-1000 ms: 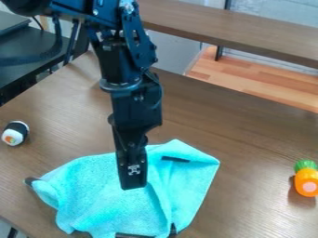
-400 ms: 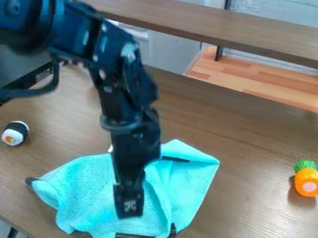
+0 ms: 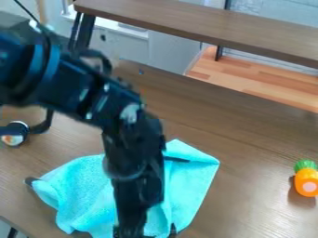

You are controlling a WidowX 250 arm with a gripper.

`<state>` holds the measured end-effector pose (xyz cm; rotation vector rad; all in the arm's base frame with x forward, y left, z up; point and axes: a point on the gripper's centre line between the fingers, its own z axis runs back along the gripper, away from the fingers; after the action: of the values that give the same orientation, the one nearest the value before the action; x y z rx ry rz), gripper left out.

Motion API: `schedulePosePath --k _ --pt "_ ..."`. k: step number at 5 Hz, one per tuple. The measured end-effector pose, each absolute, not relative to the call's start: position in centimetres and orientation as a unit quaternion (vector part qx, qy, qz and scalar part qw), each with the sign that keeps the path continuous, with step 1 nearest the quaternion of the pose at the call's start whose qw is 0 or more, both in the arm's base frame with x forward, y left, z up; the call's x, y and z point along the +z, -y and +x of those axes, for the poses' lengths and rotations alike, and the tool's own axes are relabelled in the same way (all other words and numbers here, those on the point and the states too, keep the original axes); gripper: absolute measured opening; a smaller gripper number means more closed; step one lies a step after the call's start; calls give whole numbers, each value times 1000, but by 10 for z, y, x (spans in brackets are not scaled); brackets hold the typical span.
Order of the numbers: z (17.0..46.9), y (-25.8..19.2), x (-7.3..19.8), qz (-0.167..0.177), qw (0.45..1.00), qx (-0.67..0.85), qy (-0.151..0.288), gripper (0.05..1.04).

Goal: Unfold the blue cloth with a corn figure on it from bottom right to top left

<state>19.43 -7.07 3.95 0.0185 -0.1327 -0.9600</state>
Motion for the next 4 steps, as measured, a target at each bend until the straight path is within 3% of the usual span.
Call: schedulePosePath --k 1,4 --pt "194 75 36 28 878 -472 81 1001" --pt "195 82 13 31 880 -471 51 969"
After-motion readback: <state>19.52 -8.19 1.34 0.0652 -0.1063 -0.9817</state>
